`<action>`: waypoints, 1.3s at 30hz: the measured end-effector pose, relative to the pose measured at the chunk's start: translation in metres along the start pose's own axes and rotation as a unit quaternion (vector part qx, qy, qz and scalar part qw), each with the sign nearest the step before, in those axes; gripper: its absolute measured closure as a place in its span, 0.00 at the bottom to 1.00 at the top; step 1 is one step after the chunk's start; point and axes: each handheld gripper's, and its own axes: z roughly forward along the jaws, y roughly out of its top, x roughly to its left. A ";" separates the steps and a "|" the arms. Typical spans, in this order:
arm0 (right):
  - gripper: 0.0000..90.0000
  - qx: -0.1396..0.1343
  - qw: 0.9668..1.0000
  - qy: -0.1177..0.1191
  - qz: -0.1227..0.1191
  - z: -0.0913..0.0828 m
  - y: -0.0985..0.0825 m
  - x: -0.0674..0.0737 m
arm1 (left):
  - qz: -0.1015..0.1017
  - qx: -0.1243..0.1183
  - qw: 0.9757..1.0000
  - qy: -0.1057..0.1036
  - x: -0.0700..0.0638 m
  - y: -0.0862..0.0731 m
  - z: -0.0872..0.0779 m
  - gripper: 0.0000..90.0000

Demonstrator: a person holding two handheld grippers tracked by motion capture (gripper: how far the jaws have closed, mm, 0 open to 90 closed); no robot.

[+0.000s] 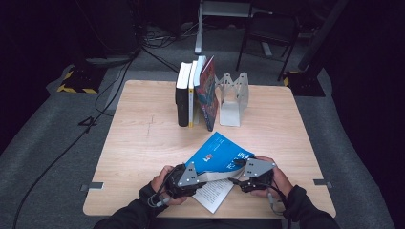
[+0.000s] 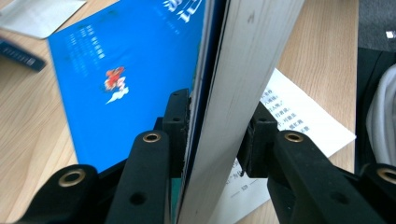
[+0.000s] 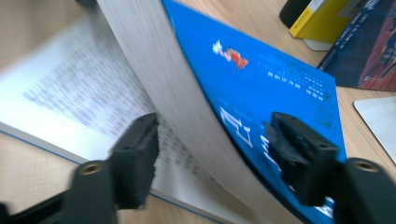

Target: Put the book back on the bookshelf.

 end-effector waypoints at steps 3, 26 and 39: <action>0.55 -0.003 1.000 0.017 0.015 0.008 -0.003 -0.004 | 0.021 0.024 0.999 0.021 -0.001 -0.003 -0.003 0.74; 0.70 0.005 1.000 -0.020 0.015 -0.027 -0.014 0.006 | -0.030 0.052 0.995 0.085 0.014 -0.011 0.013 0.59; 0.76 0.014 0.999 -0.050 0.013 -0.042 -0.022 0.012 | 0.015 0.053 0.996 0.064 0.034 0.020 0.054 0.45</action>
